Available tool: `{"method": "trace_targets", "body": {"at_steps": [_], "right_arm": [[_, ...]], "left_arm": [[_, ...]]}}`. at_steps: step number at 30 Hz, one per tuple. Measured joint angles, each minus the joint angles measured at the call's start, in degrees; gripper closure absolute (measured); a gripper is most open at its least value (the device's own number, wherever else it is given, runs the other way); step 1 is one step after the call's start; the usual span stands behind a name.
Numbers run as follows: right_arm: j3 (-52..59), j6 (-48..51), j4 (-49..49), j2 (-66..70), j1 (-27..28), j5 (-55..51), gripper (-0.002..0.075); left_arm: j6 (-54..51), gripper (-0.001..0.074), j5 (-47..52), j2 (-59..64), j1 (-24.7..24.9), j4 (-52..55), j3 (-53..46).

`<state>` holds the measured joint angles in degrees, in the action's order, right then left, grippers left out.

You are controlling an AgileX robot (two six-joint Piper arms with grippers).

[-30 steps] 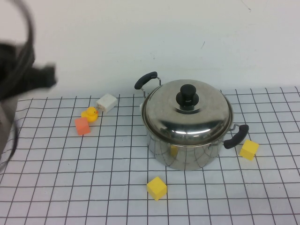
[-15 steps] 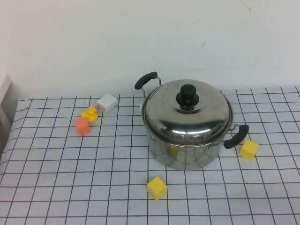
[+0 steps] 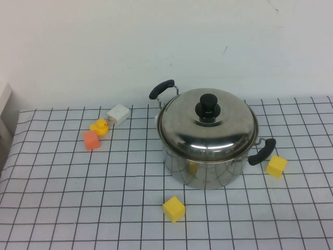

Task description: Cover the pot

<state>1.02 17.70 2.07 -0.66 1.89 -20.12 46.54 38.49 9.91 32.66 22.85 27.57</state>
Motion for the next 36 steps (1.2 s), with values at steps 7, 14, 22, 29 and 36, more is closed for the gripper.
{"method": "trace_targets", "body": {"at_steps": [7,14,22,29,36], "right_arm": [[0.00,0.00,0.00,0.00,0.00,0.00,0.0717],[0.00,0.00,0.00,0.00,0.00,0.00,0.0717],[0.00,0.00,0.00,0.00,0.00,0.00,0.0717],[0.00,0.00,0.00,0.00,0.00,0.00,0.0717],[0.00,0.00,0.00,0.00,0.00,0.00,0.0717]], "left_arm": [[-1.23,0.0735,0.12,0.00,0.00,0.12,0.00],[-25.63,0.0735,-13.39,0.00,-5.88,-12.44,-0.71],[-35.85,0.0736,-31.38,-3.58,-21.40,-22.85,-13.08],[-26.85,0.0736,-30.71,-10.26,-30.17,-23.25,-27.44],[-24.12,0.0736,-21.62,-10.49,-30.76,-23.37,-28.66]]}}
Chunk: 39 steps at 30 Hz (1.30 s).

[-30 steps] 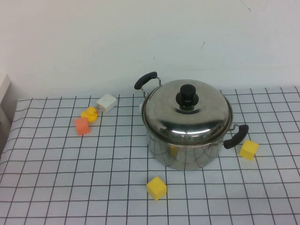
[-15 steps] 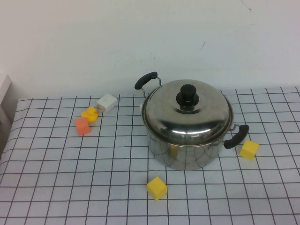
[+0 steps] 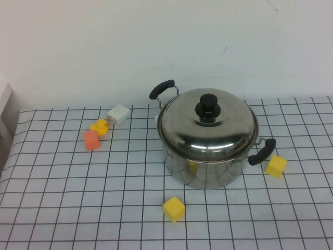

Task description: Cover the pot

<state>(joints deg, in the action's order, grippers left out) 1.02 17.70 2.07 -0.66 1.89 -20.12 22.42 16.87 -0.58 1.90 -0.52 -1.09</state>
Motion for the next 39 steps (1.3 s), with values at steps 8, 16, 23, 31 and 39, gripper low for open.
{"method": "trace_targets", "body": {"at_steps": [8,16,23,31,39], "right_arm": [[0.00,0.00,0.00,0.00,0.00,0.00,0.0717],[0.00,0.00,0.00,0.00,0.00,0.00,0.0717],[0.00,0.00,0.00,0.00,0.00,0.00,0.0717],[0.00,0.00,0.00,0.00,0.00,0.00,0.0717],[0.00,0.00,0.00,0.00,0.00,0.00,0.0717]], "left_arm": [[-0.58,0.0736,0.99,0.00,0.00,-0.10,0.00],[-0.78,0.0736,0.99,0.00,0.00,-0.10,0.00],[-1.05,0.0736,0.99,0.00,-0.03,-0.10,0.00],[-5.57,0.0736,0.99,0.00,-0.03,-0.10,0.00],[-5.85,0.0736,0.99,0.00,-0.13,-0.10,0.00]]}}
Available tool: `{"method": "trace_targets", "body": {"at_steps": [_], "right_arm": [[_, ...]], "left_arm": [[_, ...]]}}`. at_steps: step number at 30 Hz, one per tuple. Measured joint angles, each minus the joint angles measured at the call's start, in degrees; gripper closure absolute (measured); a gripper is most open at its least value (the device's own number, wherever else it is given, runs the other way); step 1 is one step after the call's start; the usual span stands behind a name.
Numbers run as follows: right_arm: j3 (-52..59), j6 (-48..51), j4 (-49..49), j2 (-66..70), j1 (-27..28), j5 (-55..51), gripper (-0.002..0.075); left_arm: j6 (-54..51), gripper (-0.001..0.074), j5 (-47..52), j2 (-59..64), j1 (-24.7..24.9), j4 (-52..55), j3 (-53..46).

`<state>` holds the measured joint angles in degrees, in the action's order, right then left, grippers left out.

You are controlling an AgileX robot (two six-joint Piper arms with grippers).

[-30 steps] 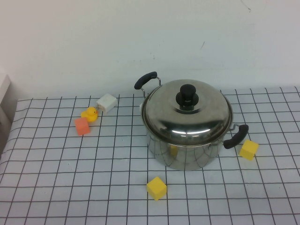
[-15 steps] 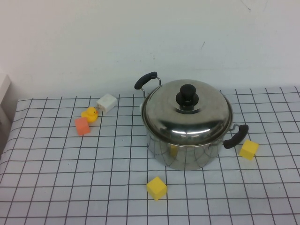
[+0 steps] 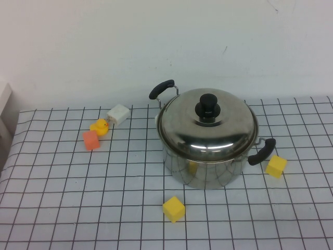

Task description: Cover the pot

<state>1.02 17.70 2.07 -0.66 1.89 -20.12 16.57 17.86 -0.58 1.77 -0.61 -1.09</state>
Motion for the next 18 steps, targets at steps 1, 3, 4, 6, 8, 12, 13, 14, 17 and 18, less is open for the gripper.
{"method": "trace_targets", "body": {"at_steps": [1,3,4,6,8,12,13,14,17,18], "right_arm": [[0.00,0.00,0.00,0.00,0.00,0.00,0.0717],[0.00,0.00,0.00,0.00,0.00,0.00,0.0717],[0.00,0.00,0.00,0.00,0.00,0.00,0.0717],[0.00,0.00,0.00,0.00,0.00,0.00,0.0717],[0.00,0.00,0.00,0.00,0.00,0.00,0.0717],[0.00,0.00,0.00,0.00,0.00,0.00,0.0717],[0.00,0.00,0.00,0.00,0.00,0.00,0.0717],[0.00,0.00,0.00,0.00,0.00,0.00,0.0717],[0.00,0.00,0.00,0.00,0.00,0.00,0.0717],[0.00,0.00,0.00,0.00,0.00,0.00,0.0717]], "left_arm": [[0.00,0.0736,0.03,0.00,0.00,0.00,0.00],[0.00,0.0736,0.13,0.00,0.00,0.00,0.00],[-0.10,0.0736,0.13,0.00,-0.13,0.00,0.00],[-0.08,0.0736,0.13,0.00,-0.35,0.00,0.00],[-0.08,0.0736,0.13,0.00,-0.35,0.00,0.00],[-0.08,0.0736,0.13,0.00,-0.38,0.00,0.00],[-0.08,0.0736,0.13,0.00,-0.38,0.00,0.00],[-0.08,0.0736,0.13,0.00,-0.38,0.00,0.00],[-0.08,0.0736,0.13,0.00,-0.38,0.00,0.00],[-0.08,0.0736,0.13,0.00,-0.38,0.00,0.00]]}}
